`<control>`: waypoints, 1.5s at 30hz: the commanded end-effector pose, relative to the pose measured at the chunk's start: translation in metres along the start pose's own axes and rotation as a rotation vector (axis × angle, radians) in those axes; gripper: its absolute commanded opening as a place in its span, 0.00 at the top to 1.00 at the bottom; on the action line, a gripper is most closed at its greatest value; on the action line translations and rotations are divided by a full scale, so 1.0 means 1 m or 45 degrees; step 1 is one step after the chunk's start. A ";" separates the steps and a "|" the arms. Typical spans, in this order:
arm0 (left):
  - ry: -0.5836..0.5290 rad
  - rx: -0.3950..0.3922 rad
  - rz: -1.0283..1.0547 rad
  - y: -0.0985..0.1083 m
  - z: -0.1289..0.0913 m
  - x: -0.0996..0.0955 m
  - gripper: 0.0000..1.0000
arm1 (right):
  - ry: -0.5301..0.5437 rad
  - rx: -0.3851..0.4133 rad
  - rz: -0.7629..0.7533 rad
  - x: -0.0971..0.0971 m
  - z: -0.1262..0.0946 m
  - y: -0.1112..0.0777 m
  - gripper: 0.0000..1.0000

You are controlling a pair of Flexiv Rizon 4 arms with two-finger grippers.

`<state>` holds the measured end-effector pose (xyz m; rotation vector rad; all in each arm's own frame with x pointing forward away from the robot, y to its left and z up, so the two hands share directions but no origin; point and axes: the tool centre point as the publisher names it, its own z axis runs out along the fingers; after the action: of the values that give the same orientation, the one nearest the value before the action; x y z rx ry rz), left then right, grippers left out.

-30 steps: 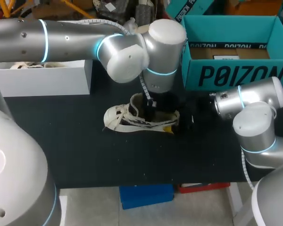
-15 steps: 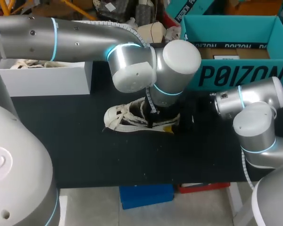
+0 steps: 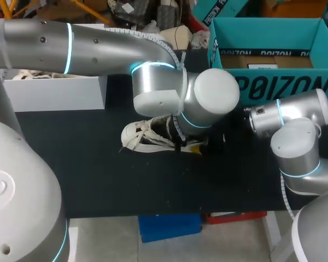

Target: Take the shoe out of the shoebox, open the shoe tongue, remove and reinsert the insole, then place the shoe into the shoebox

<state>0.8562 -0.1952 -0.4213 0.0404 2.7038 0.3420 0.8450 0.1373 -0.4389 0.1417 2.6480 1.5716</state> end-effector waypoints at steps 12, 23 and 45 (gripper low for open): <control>-0.063 0.059 -0.158 -0.006 0.086 -0.028 0.62 | 0.001 0.001 0.001 0.000 0.004 -0.002 1.00; 0.152 0.196 -0.057 -0.011 0.076 -0.023 1.00 | 0.001 0.001 0.001 0.000 0.004 -0.002 1.00; 0.366 0.492 0.035 0.004 -0.013 -0.017 1.00 | 0.001 0.001 0.001 0.000 0.004 -0.002 1.00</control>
<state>0.8626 -0.2014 -0.4140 0.1384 3.0111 -0.1294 0.8484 0.1345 -0.4383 0.1428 2.6486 1.5736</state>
